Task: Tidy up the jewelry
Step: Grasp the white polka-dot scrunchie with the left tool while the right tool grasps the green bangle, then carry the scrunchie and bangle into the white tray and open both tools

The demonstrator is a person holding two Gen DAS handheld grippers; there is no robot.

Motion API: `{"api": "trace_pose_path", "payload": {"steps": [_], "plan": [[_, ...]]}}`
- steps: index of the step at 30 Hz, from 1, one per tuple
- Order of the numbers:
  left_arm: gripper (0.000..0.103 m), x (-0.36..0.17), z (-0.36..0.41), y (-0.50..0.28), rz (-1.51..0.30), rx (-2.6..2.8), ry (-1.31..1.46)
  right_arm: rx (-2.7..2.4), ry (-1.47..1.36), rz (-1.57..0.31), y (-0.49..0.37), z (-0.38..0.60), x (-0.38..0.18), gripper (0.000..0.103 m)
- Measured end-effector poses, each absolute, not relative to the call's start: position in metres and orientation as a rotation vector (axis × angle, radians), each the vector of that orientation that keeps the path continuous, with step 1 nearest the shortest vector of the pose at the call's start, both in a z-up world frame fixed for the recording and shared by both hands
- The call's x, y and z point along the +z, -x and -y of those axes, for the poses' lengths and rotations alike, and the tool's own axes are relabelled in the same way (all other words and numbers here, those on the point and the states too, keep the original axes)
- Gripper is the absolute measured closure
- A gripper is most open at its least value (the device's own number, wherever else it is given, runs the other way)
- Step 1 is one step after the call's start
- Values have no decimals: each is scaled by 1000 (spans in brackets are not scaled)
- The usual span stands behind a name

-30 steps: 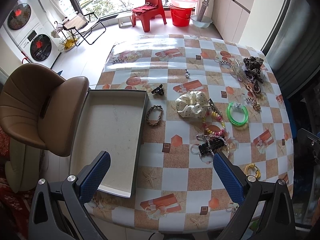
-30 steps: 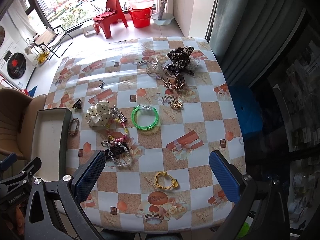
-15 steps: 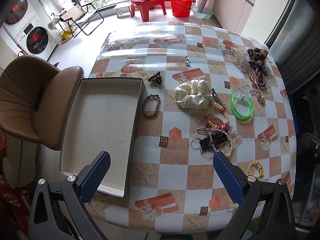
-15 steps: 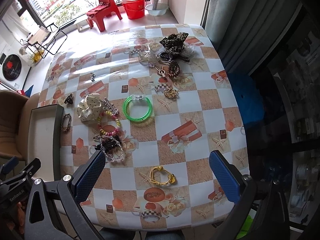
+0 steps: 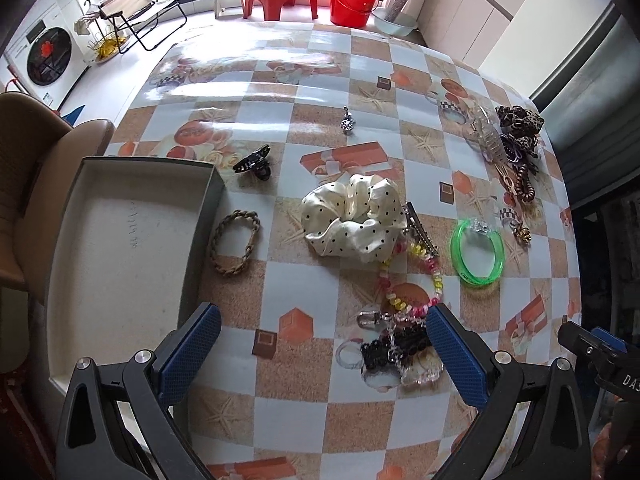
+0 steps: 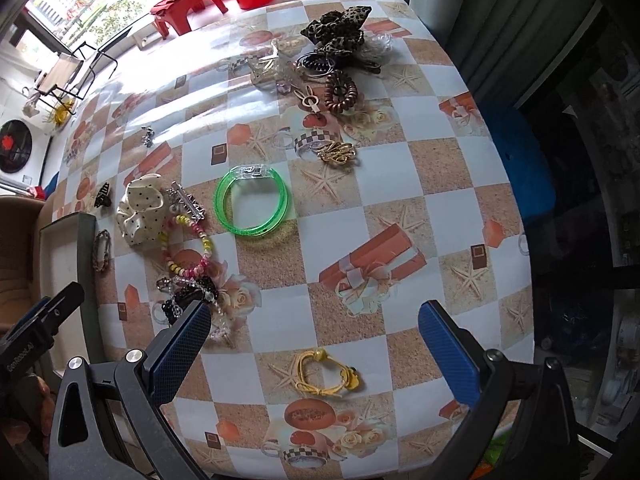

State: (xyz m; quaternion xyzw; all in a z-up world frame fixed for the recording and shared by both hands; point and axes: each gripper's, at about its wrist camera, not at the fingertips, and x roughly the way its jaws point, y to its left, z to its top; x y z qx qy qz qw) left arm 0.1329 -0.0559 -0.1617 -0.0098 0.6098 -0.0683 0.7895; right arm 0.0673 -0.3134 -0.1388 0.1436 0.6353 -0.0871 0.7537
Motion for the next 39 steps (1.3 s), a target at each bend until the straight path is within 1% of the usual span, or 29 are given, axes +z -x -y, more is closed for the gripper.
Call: {"api": "trace_pose_path", "payload": {"steps": [7,9,10,11,14,15,16,18,21,22,23,25,26,27,28,29,30,32,34,39], "plan": [[0,-194,72,-173,-1298,-168,18,-177,-323,-1393,-108,310,-179,0],[0,-200,75,-182,-1284,-177,20,-174,-331,-1394,-115,309,-188,2],[7,-203,77,-187,-1280,-180,18,-172,-331,-1394,-119,308,-193,3],[10,-208,80,-191,-1285,-188,13,-173,-327,-1394,-123,307,-197,5],[11,-223,86,-199,-1303,-198,5,-172,-320,-1402,-133,304,-211,11],[13,-228,88,-201,-1309,-204,3,-174,-321,-1407,-136,303,-216,14],[18,-232,91,-202,-1313,-211,-2,-173,-321,-1407,-138,302,-219,16],[22,-239,94,-204,-1319,-218,-12,-172,-311,-1404,-142,300,-225,22],[33,-244,99,-207,-1318,-225,-26,-161,-289,-1405,-146,293,-232,25],[34,-245,100,-207,-1313,-224,-33,-168,-261,-1397,-147,290,-233,26],[38,-244,101,-207,-1304,-226,-39,-169,-236,-1391,-148,286,-234,26],[57,-242,103,-208,-1288,-241,-53,-174,-197,-1380,-151,280,-234,28],[64,-241,103,-207,-1284,-249,-51,-178,-177,-1372,-151,278,-234,34],[72,-241,103,-208,-1283,-256,-45,-169,-167,-1360,-151,276,-233,42],[77,-240,102,-209,-1279,-261,-39,-161,-157,-1353,-151,272,-231,47],[78,-239,102,-209,-1272,-261,-39,-146,-152,-1347,-151,269,-230,62],[80,-237,102,-208,-1266,-263,-39,-133,-146,-1343,-152,268,-229,79],[82,-230,101,-205,-1252,-269,-35,-117,-166,-1340,-152,267,-230,94],[82,-221,100,-200,-1231,-282,-27,-111,-191,-1338,-150,267,-231,96],[82,-194,101,-188,-1174,-311,-15,-58,-281,-1313,-140,281,-225,96]]}}
